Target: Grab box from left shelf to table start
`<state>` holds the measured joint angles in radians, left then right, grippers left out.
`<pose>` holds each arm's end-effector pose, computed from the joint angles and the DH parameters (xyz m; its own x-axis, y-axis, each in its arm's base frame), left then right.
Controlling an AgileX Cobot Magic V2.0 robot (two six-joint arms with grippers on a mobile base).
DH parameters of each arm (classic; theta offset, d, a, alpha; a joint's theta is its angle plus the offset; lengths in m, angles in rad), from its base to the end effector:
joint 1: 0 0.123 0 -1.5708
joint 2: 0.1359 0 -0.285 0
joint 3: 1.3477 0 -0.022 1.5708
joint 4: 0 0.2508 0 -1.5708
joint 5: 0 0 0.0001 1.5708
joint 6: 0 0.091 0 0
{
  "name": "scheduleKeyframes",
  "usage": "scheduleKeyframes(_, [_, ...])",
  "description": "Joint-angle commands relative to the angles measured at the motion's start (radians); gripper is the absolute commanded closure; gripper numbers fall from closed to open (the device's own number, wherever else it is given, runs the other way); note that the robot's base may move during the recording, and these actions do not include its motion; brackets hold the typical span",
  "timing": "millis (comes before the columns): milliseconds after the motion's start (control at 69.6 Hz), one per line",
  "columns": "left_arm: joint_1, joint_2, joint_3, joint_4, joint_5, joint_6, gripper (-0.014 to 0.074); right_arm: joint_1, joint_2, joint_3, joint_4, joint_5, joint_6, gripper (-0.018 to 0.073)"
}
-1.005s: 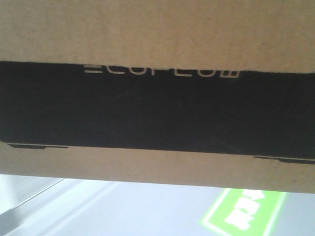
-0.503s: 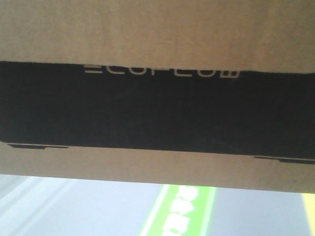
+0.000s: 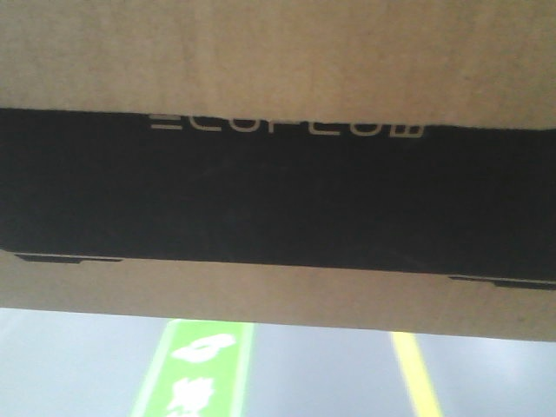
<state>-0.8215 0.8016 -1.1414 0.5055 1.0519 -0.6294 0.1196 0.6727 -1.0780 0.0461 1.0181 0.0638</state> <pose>0.1099 -0.0619 0.4323 -0.4908 0.0564 -0.8694 0.2661 0.9599 -0.0879 0.0913 0.0146 0.4214 -0.5093 0.0273 -0.8602 -0.1086 0.9895 0.0956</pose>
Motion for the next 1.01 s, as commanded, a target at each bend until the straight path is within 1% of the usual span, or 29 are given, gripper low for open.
scheduleKeyframes(0, [-0.017, -0.006, -0.037, -0.055, -0.21, -0.01, 0.0692, 0.008, 0.001, -0.036, 0.065, -0.147, -0.023, 0.0501])
scheduleKeyframes(991, [-0.017, -0.006, -0.037, -0.055, -0.21, -0.01, 0.0692, 0.008, 0.001, -0.036, 0.065, -0.147, -0.023, 0.0501])
